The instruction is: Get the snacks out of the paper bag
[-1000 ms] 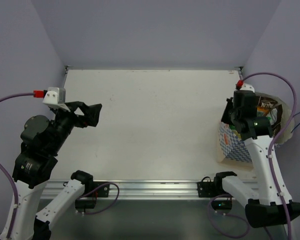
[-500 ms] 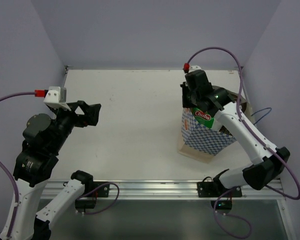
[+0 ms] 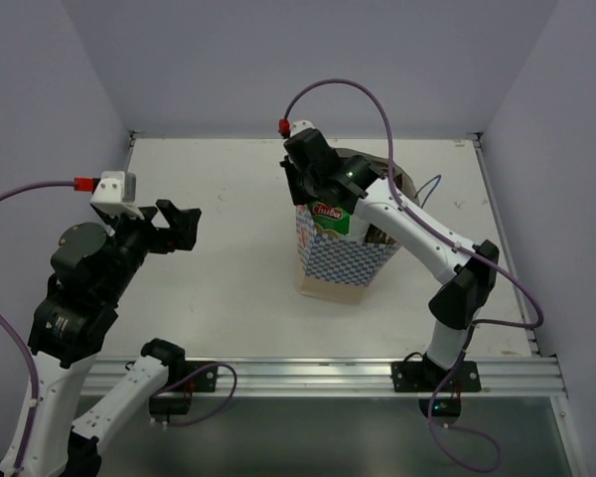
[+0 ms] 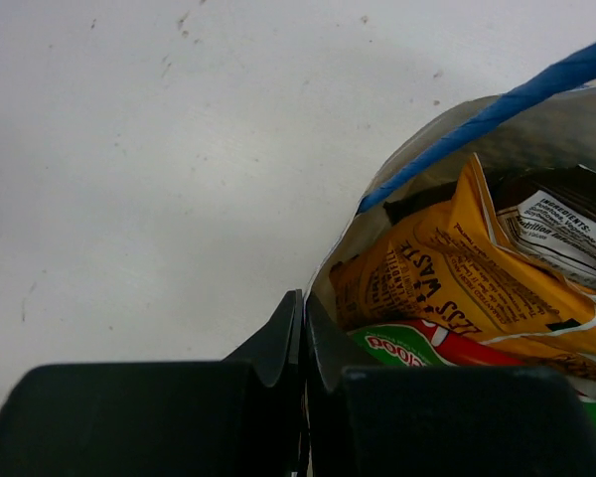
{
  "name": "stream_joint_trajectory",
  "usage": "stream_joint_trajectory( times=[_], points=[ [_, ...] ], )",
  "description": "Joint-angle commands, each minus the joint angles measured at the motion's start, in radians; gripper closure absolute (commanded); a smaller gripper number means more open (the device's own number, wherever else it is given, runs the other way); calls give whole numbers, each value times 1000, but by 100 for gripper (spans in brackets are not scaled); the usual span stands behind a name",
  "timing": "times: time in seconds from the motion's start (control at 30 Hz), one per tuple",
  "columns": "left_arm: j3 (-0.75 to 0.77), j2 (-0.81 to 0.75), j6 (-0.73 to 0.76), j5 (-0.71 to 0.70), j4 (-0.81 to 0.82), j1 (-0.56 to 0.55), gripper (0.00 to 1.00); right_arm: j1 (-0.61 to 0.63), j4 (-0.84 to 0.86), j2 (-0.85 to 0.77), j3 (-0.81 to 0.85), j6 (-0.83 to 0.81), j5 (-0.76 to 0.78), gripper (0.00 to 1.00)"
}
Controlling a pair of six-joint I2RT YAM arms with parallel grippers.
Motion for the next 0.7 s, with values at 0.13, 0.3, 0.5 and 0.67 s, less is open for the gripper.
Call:
stream_joint_trajectory(
  times=[0.13,0.3,0.5,0.67],
  points=[
    [25,31,-16,60,-37,-6,0,49,25,-9,83,0,-4,85],
    [53,51,-24,89,-26,-7,0,51,-37,-78,107,40,-9,42],
    [82,94,-32,141,-17,-14,0,51,-109,-203,135,72,-26,5],
    [157,193,-29,238,-9,-21,0,51,-105,-346,94,89,-47,1]
  ],
)
